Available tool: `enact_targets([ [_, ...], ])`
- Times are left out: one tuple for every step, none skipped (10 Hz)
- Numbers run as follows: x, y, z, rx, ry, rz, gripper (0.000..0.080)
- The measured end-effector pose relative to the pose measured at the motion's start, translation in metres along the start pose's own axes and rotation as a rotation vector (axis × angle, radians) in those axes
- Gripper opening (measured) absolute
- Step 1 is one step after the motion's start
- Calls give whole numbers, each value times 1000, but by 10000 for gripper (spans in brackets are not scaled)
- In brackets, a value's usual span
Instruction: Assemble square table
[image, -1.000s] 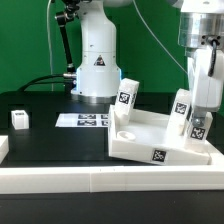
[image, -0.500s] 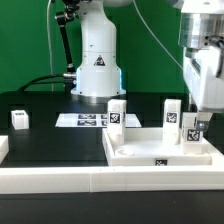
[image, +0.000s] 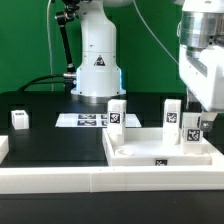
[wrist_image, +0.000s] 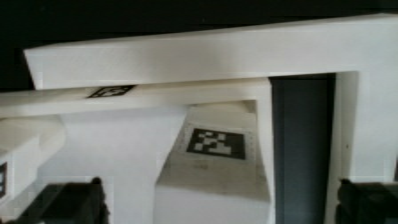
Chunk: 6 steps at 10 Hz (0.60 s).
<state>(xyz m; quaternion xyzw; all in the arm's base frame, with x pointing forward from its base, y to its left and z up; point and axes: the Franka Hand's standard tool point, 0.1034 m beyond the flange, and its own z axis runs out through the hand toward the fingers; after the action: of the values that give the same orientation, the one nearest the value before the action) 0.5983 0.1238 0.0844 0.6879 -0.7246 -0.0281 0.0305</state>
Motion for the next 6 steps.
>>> enact_targets([
  [1,0,-1,-6,3,-43,649],
  [1,0,-5,-14,-1,-137,649],
  [0,-1,-9,-7,-4,-185,649],
  [-3,-1,-15,14,-9,-228,649],
  [-7,2,-23,29,-16,-272,649],
  [-7,7,-26,29,-20,-319,649],
])
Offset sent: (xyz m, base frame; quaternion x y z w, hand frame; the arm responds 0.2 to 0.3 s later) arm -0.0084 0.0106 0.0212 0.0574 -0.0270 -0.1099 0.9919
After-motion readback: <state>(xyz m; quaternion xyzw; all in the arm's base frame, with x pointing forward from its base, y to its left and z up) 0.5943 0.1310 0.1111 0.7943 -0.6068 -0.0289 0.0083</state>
